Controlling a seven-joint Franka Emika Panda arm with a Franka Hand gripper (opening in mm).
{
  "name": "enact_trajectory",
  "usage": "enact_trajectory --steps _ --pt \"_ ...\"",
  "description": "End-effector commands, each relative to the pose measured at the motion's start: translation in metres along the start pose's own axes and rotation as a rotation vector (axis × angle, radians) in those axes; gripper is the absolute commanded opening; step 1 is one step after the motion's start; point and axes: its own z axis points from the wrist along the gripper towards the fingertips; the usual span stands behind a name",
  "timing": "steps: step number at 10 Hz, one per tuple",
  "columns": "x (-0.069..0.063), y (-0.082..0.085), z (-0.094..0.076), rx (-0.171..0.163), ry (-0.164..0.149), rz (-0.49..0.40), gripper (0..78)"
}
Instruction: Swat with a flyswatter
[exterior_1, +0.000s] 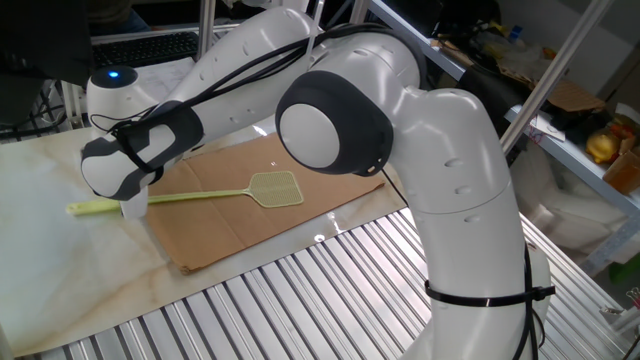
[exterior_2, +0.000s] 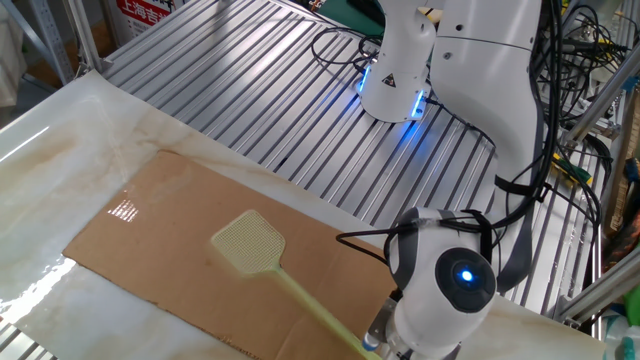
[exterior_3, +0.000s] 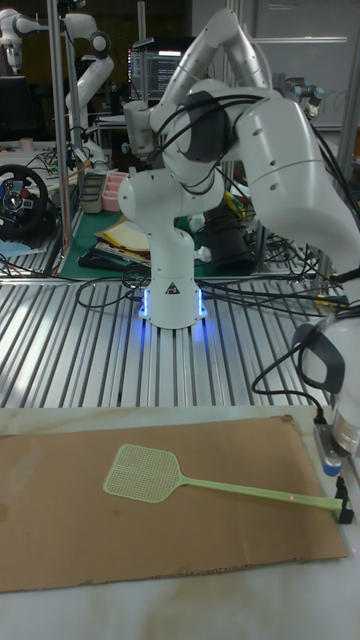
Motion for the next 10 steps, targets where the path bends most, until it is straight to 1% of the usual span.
enact_trajectory --steps 1,7,8,10 --pt "-0.001 -0.003 0.003 0.011 -0.004 0.009 1.2" --pt "-0.001 -0.003 0.003 0.011 -0.004 0.009 1.2" --pt "-0.009 -0.013 -0.038 0.112 -0.058 -0.019 1.2" --pt "-0.010 -0.014 -0.042 0.112 -0.065 -0.019 1.2"
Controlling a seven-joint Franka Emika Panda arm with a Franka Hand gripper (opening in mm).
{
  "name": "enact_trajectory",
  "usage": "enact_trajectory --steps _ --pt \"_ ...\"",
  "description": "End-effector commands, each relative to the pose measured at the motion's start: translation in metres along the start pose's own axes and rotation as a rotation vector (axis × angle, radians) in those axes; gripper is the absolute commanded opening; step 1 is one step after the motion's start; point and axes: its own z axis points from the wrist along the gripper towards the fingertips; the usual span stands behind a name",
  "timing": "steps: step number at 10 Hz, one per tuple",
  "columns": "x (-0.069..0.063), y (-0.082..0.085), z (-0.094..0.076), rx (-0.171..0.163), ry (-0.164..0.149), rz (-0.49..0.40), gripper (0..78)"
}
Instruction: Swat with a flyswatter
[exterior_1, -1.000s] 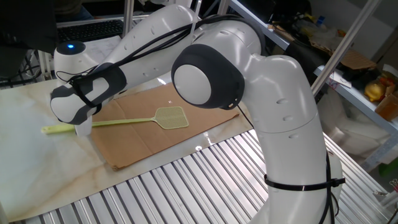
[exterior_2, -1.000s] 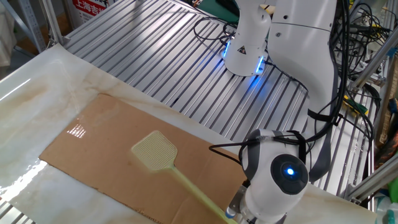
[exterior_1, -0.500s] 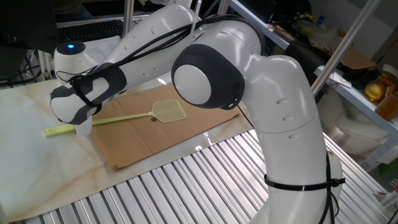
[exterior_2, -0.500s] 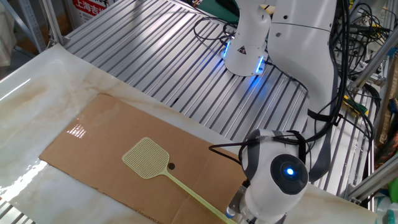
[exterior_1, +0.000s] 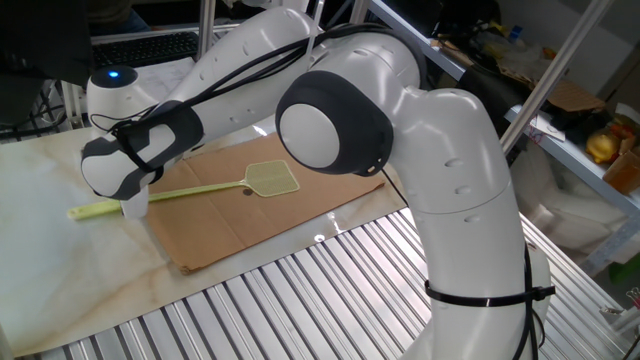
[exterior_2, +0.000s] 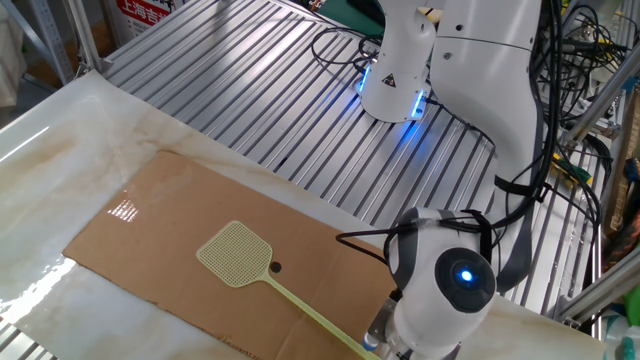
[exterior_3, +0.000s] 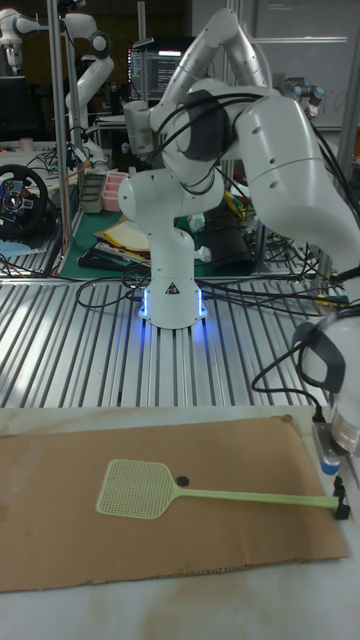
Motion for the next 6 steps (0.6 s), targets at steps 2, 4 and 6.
enact_trajectory --steps 2,4,6 --pt "-0.0090 -0.0110 -0.0462 0.079 -0.045 -0.020 1.2" --pt "-0.0099 -0.0121 -0.0487 0.077 -0.048 -0.018 1.2" --pt "-0.0119 -0.0143 -0.0540 0.077 -0.051 -0.029 1.2"
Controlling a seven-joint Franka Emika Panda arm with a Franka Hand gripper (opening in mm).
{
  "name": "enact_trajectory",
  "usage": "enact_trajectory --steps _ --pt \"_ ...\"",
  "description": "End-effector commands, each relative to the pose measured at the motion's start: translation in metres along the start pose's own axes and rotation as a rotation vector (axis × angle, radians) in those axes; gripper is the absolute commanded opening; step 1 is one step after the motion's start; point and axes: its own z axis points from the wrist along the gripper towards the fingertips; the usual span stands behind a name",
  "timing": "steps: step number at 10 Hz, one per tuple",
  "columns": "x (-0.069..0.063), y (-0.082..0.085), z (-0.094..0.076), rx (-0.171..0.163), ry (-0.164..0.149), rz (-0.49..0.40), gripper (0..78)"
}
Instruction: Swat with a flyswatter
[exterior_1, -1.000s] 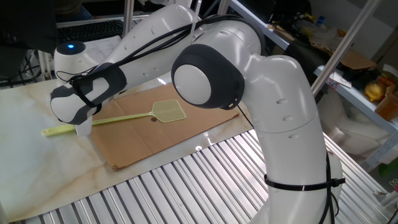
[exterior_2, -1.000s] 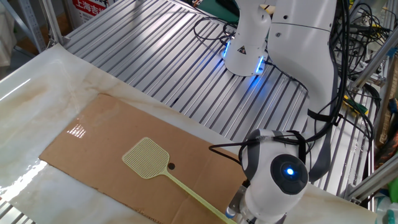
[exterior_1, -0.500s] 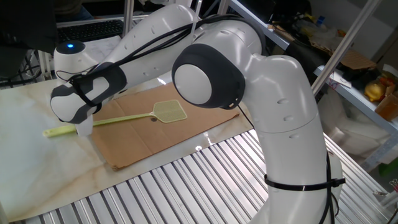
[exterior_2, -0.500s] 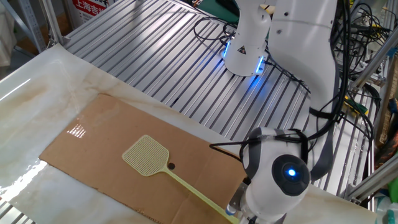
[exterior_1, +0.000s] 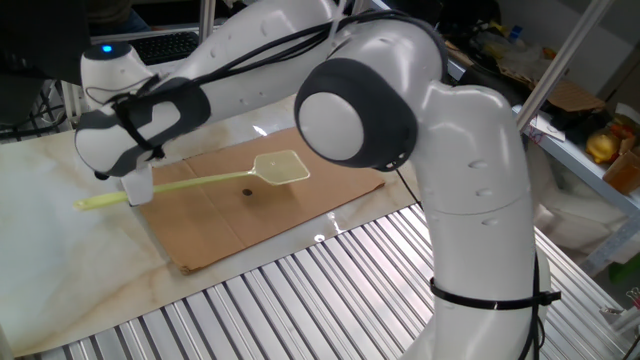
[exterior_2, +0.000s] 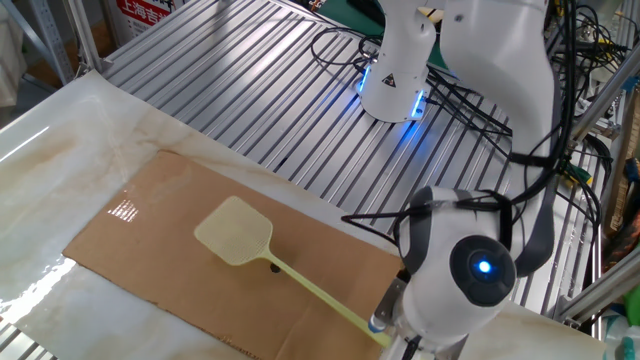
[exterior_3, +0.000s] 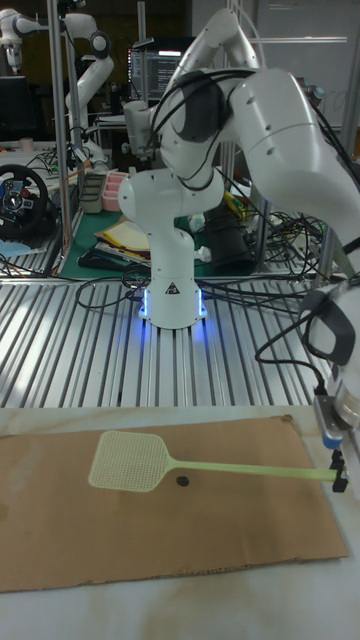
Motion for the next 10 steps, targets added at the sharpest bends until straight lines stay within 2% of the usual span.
enact_trajectory --steps 1,6,8,10 --pt "-0.0051 -0.0057 -0.0119 0.004 -0.002 -0.019 1.2" --pt "-0.0096 -0.0108 -0.0211 0.004 -0.008 -0.038 1.2" --pt "-0.0098 -0.0110 -0.0213 0.004 0.015 -0.039 1.2" --pt "-0.0095 -0.0118 -0.0207 0.002 0.014 -0.036 1.2"
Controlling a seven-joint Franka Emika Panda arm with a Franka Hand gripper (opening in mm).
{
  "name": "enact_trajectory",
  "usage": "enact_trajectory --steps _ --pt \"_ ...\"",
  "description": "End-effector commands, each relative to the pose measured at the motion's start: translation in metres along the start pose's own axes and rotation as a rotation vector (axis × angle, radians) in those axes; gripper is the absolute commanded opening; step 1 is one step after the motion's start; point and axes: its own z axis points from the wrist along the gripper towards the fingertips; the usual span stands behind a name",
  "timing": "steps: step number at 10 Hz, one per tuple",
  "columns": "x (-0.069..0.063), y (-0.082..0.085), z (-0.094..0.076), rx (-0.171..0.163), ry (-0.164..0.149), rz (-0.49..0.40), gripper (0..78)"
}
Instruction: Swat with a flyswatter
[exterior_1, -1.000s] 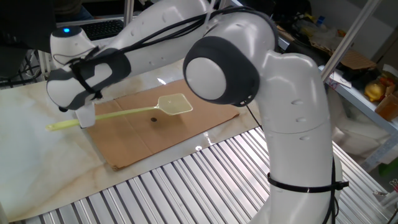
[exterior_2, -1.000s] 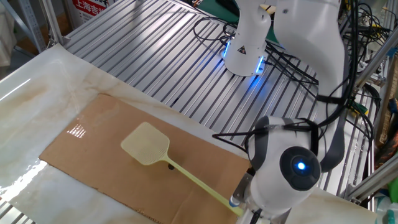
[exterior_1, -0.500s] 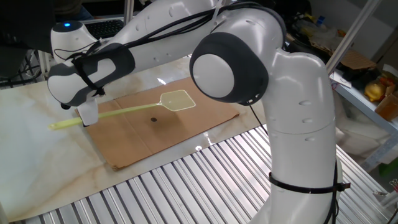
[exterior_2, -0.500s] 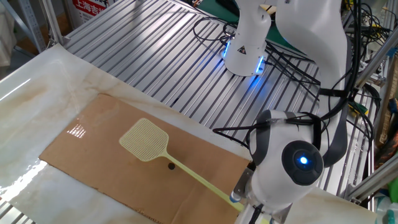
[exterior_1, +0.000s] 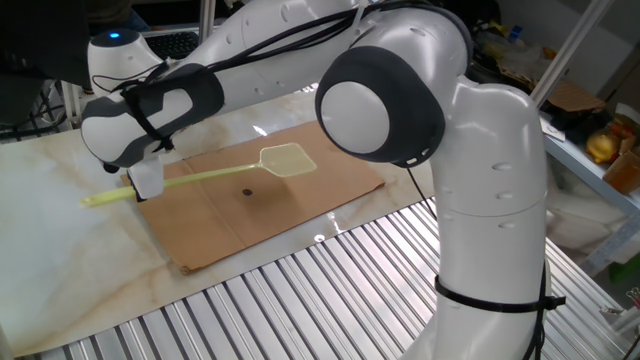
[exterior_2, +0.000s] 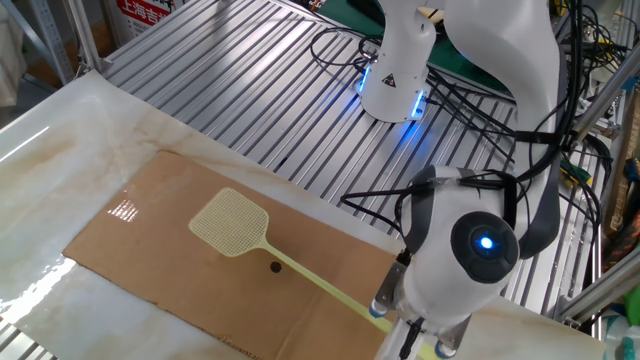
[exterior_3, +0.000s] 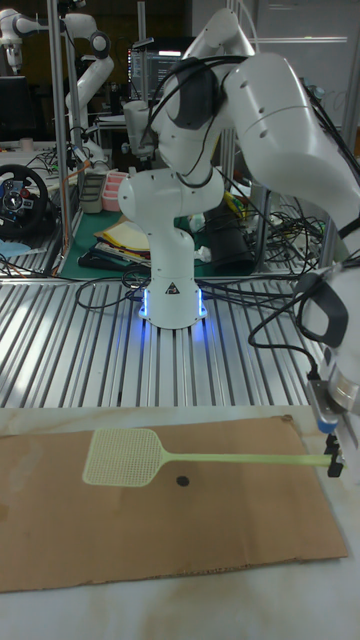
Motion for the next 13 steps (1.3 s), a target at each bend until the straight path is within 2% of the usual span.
enact_trajectory --steps 1,8,11,13 --pt "0.0004 0.0002 -0.0012 -0.005 0.005 0.003 1.2" --pt "0.0007 -0.0007 -0.0004 -0.001 0.009 -0.003 1.2" --pt "0.0007 -0.0006 -0.0004 0.000 0.041 -0.010 1.2" --pt "0.0007 -0.0006 -0.0004 -0.007 0.017 -0.068 1.2"
